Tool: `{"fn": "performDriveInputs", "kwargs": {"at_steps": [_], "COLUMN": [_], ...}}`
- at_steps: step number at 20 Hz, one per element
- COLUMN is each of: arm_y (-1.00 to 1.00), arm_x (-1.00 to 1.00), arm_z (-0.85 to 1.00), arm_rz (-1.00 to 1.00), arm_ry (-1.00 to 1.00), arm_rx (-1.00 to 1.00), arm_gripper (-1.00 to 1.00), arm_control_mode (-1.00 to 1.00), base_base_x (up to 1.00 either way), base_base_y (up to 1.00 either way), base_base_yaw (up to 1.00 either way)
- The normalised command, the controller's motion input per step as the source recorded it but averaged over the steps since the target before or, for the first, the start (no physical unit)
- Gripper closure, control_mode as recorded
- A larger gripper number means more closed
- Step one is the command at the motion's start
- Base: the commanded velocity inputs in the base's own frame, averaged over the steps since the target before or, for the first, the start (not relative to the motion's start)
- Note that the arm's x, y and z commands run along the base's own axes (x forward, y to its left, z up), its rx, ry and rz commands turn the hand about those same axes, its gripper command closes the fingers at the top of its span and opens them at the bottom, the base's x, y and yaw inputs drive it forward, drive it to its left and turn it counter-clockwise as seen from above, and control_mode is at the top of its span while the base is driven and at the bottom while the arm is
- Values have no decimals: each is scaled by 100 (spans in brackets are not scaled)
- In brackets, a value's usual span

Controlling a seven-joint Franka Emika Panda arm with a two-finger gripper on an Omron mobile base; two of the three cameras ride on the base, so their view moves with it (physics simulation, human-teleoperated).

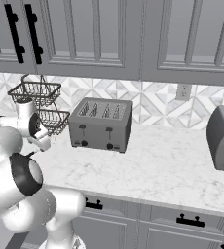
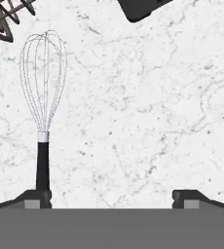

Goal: Pick the whisk from the drawer and place it on the counter.

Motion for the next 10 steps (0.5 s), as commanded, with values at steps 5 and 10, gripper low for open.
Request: {"fn": "performDriveInputs", "kwargs": {"at_steps": [5, 10], "arm_y": [-100, -100], "arm_x": [-73, -100], "arm_z": [42, 44], "arm_rz": [14, 21], "arm_ry": [-4, -12], "arm_rx": [0, 0], "arm_gripper": [-100, -100], "arm_control_mode": [-100, -100], "base_base_x": [0, 0], "base_base_y": [0, 0], "base_base_yaw": [0, 0]}}
